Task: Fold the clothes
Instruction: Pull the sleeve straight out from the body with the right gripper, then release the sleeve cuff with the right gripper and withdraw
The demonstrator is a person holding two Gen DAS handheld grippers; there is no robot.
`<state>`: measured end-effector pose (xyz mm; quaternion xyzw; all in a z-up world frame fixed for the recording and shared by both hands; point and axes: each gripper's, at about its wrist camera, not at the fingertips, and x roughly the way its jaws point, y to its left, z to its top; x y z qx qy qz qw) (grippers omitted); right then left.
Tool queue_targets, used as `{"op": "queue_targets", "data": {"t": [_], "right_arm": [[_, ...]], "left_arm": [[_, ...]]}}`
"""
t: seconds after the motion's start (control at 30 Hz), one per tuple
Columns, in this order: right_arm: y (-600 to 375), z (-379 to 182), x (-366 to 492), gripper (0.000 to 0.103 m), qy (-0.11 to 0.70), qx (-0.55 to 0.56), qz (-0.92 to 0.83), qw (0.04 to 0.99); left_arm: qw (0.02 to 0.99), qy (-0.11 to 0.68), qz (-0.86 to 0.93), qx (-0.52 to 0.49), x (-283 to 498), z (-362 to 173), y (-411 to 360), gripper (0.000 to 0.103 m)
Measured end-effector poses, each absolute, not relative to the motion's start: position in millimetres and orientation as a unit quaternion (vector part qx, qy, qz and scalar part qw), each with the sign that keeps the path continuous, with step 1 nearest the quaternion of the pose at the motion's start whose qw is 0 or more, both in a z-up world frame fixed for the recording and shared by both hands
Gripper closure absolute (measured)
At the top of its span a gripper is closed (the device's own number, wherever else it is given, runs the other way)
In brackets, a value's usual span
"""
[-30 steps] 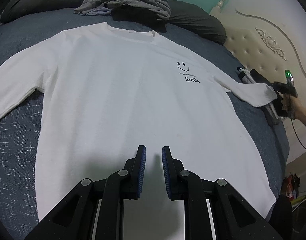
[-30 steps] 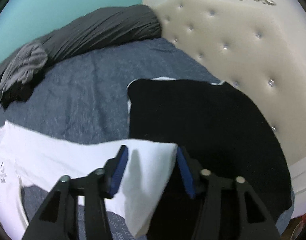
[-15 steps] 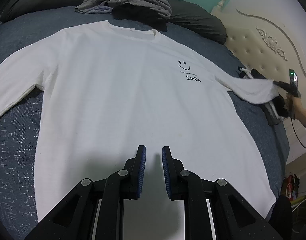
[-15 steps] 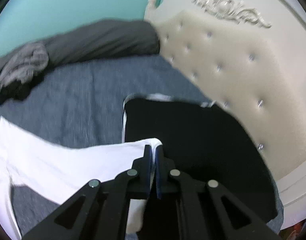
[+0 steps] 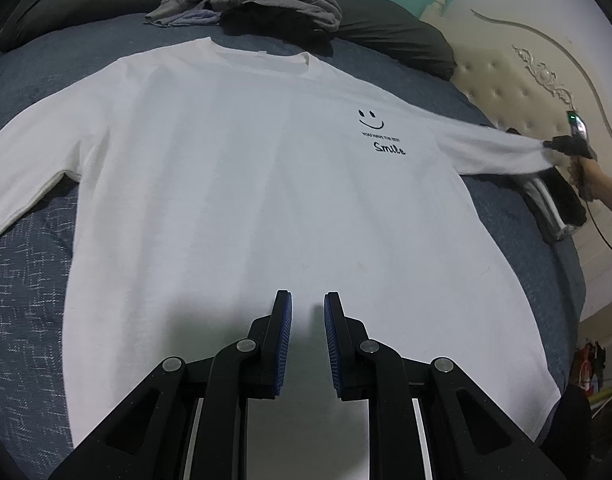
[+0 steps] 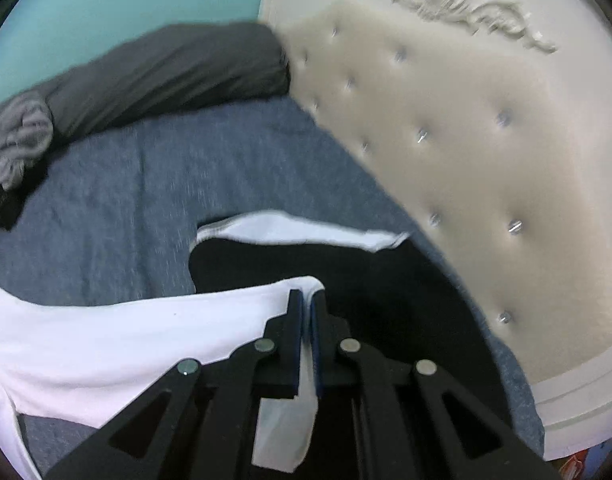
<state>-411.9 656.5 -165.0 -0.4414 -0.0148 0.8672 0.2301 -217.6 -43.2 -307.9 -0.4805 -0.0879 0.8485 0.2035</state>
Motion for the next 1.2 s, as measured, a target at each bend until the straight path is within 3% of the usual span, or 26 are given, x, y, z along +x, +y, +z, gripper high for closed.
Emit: {"op": "queue_targets", "data": {"t": [0.17, 0.27, 0.3, 0.33, 0.73, 0.97, 1.2], "right_arm": [[664.7, -182.9, -413.1, 0.099, -0.011, -0.452, 0.861, 0.234], [670.3, -174.1, -407.4, 0.079, 0.007, -0.435, 0.869, 0.236], [672.4, -168.7, -404.0, 0.063, 0.013, -0.429, 0.871, 0.239], [674.6, -162.8, -400.1, 0.055, 0.022, -0.421, 0.875, 0.239], [658.0, -135.9, -351.5, 0.055, 0.129, -0.389, 0.891, 0.194], [566.5, -151.7, -314.7, 0.054, 0.139, -0.353, 0.919, 0.103], [462.7, -190.3, -280.7, 0.051, 0.21, -0.343, 0.916, 0.012]], "left_arm": [[0.208, -0.084, 0.846, -0.483, -216.2, -308.6, -40.7, 0.085], [0.209, -0.088, 0.846, -0.483, -216.5, -306.8, -40.6, 0.085], [0.209, -0.089, 0.846, -0.483, -217.2, -306.0, -40.6, 0.085], [0.21, -0.09, 0.846, -0.482, -216.9, -304.9, -40.8, 0.085], [0.224, -0.098, 0.848, -0.47, -214.3, -289.1, -37.3, 0.085], [0.217, -0.107, 0.857, -0.455, -209.1, -274.6, -44.6, 0.084], [0.175, -0.126, 0.861, -0.461, -197.0, -271.7, -77.2, 0.084]]}}
